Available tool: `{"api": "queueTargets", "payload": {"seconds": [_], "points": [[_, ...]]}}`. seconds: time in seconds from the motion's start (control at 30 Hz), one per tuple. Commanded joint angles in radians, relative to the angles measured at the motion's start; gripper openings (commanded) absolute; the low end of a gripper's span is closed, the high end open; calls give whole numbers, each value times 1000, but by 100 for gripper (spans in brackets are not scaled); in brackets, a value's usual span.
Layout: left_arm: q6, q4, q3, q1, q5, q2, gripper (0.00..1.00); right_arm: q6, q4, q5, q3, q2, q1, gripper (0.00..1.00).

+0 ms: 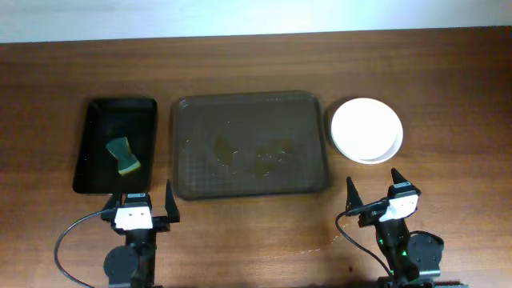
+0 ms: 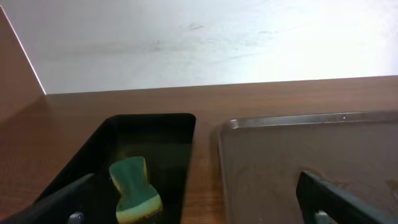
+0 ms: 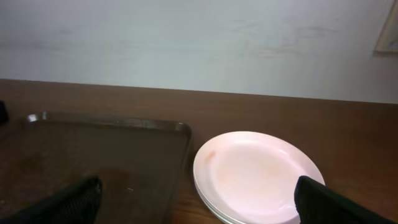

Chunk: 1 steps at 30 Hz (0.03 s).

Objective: Clean dirty plates on tray and stack at the side

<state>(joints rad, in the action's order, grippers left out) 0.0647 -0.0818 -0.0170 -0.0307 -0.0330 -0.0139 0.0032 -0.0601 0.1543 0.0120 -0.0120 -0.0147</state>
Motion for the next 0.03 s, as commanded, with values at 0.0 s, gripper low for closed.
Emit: {"api": "queueTargets", "payload": {"seconds": [0.0], "points": [[19, 0, 8, -5, 14, 9, 99, 1, -4, -8, -6, 6, -6, 98]]}}
